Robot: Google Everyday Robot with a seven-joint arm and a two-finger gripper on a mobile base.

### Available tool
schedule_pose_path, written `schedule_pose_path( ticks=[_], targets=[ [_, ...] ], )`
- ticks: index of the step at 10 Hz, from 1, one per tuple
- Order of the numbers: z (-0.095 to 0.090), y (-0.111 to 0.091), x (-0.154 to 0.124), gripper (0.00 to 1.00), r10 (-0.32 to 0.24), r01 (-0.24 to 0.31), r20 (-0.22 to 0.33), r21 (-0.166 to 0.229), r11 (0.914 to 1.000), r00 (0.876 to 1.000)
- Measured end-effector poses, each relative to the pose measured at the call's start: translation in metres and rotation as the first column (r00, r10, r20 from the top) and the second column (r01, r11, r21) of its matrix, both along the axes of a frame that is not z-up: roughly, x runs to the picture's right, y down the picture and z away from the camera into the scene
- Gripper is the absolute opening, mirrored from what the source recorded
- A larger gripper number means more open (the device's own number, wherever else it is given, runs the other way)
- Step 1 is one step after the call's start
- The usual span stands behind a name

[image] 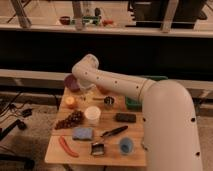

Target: Place fork in table surface

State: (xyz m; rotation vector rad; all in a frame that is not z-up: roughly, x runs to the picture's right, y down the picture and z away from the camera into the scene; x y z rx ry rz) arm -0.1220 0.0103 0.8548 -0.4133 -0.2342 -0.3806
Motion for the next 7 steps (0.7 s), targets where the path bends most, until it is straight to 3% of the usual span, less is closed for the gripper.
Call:
schedule_pose_path(
  ticks=[7],
  targets=[
    [0.039, 0.023, 0.003, 0.80, -0.012, 0.008, -0.050, -0.063, 0.9980, 0.999]
  ],
)
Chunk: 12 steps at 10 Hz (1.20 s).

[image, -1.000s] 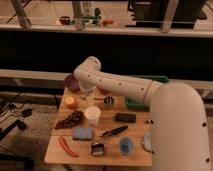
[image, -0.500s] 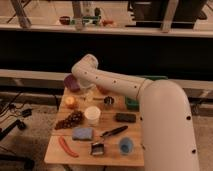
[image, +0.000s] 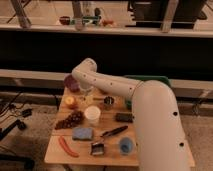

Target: Place fork in table surface

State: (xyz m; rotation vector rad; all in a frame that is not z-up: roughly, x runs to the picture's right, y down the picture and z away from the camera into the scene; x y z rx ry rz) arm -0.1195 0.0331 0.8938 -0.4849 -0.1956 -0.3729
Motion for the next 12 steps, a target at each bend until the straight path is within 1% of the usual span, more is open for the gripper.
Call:
schedule_pose_path(
  ticks=[6, 9, 12],
  targets=[
    [0.001, 0.000, 0.002, 0.80, 0.007, -0.007, -0.001, -0.006, 1.0000, 1.000],
    [0.017, 0.011, -0.005, 0.80, 0.027, -0.027, -0.002, -0.033, 0.9991, 1.000],
    [0.031, 0.019, 0.000, 0.80, 0.047, -0.049, -0.036, -0.060, 0.9970, 0.998]
  ],
)
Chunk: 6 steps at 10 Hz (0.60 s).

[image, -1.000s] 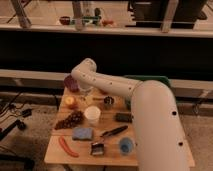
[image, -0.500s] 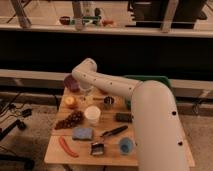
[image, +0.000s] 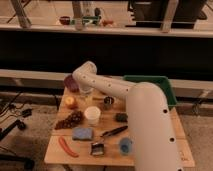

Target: Place fork in table surface

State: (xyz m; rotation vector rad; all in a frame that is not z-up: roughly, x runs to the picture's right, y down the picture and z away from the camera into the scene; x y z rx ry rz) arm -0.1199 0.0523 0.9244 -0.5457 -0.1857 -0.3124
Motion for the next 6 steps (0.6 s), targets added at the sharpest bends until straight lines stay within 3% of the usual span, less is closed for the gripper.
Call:
schedule_pose_path(
  ticks=[6],
  targets=[
    [0.021, 0.004, 0.019, 0.80, 0.060, -0.068, -0.164, -0.039, 0.9970, 0.985]
  ],
)
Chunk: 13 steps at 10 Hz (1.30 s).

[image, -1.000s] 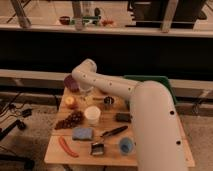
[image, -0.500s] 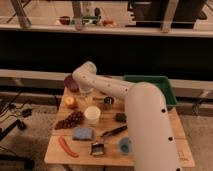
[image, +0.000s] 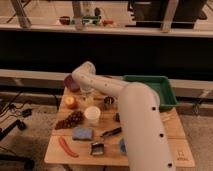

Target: Place fork in table surface

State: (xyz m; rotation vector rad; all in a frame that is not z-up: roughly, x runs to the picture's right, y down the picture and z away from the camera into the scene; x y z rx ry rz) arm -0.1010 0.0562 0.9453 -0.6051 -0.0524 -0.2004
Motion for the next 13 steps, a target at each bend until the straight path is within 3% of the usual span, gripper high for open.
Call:
schedule_pose_path(
  ticks=[4, 7, 11, 13],
  targets=[
    [0.014, 0.002, 0.001, 0.80, 0.076, -0.076, 0.002, -0.042, 0.9962, 0.997],
    [0.023, 0.001, 0.008, 0.80, 0.163, -0.162, 0.006, -0.071, 0.9843, 0.987],
    [0.028, 0.000, 0.020, 0.80, 0.263, -0.262, 0.005, -0.094, 0.9606, 0.965],
    [0.030, 0.001, 0.025, 0.80, 0.317, -0.314, 0.008, -0.115, 0.9426, 0.949]
  ],
)
